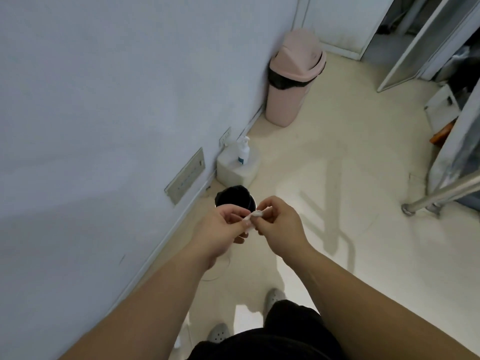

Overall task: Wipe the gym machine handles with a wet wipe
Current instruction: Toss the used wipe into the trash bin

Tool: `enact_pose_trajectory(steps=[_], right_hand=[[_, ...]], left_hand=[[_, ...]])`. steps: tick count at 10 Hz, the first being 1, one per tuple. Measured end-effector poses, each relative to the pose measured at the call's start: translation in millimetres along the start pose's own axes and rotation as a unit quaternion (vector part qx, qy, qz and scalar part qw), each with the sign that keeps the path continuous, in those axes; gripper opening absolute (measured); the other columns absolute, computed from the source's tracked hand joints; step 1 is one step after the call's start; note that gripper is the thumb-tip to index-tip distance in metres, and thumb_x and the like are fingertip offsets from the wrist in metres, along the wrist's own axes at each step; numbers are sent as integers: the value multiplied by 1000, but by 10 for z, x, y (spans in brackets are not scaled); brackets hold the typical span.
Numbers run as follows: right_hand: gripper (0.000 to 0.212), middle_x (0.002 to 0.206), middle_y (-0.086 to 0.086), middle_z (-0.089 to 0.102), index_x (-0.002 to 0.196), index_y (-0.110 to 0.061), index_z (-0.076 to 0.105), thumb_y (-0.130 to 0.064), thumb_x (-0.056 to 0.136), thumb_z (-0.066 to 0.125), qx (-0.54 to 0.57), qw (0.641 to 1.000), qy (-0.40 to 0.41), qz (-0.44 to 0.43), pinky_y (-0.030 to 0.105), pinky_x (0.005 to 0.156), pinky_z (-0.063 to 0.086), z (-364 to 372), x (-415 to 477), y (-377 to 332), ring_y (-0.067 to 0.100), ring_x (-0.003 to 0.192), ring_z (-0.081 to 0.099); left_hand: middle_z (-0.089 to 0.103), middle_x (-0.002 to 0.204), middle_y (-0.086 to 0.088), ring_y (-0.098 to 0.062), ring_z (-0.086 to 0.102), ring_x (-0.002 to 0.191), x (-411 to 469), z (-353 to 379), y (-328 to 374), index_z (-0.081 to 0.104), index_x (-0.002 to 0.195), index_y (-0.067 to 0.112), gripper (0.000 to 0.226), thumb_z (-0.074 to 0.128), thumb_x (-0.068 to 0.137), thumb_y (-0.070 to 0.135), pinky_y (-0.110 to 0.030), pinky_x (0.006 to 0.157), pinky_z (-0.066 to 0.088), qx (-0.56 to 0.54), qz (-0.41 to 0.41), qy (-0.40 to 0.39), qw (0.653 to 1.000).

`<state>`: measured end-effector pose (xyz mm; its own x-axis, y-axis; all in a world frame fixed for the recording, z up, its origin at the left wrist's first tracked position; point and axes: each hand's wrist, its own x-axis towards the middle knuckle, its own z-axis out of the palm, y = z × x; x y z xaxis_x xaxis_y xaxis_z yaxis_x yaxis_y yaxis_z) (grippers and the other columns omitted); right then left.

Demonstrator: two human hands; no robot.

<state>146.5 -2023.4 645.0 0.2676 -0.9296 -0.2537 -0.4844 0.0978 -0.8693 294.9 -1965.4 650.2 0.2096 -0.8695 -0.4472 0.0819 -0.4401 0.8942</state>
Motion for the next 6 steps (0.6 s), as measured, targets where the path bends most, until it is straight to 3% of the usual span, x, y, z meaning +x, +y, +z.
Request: enact_pose_trajectory(steps=[1,2,4,5,6], right_hand=[[22,75,-2,67,77,-30,65,-11,84,71,-32,999,-12,9,42,70,60,117,555,46,28,75,70],[21,75,-4,69,78,-29,67,-10,86,69,-64,997,-23,25,30,67,55,174,1162,104,20,75,69],[9,88,-3,71,97,-21,71,-17,93,65,-143,982,-112,41,33,82,56,220,2485,271,20,88,69],[22,104,1,70,116,-18,68,-18,96,60,-183,966,-177,53,34,90,55,304,2971,322,23,101,67],[47,138,10,58,145,-19,51,-17,98,56,-237,907,-325,129,39,105,50,410,3402,372,31,125,57]], left_hand=[[73,82,-14,-21,69,69,488,-70,15,70,104,5,15,69,91,-1,-31,67,59,-26,-36,54,998],[72,87,-17,-23,72,73,1019,-191,34,68,104,6,16,66,91,-4,-30,67,60,-36,-70,89,993],[68,92,-12,-22,65,82,1941,-376,43,67,99,14,12,62,94,5,-33,75,56,16,-154,189,970],[68,93,-12,-24,64,82,2239,-397,64,67,102,15,10,61,95,10,-36,75,55,-4,-183,215,959],[69,95,-15,-25,63,81,2518,-459,106,67,97,21,12,60,96,12,-37,73,53,-8,-194,250,949]])
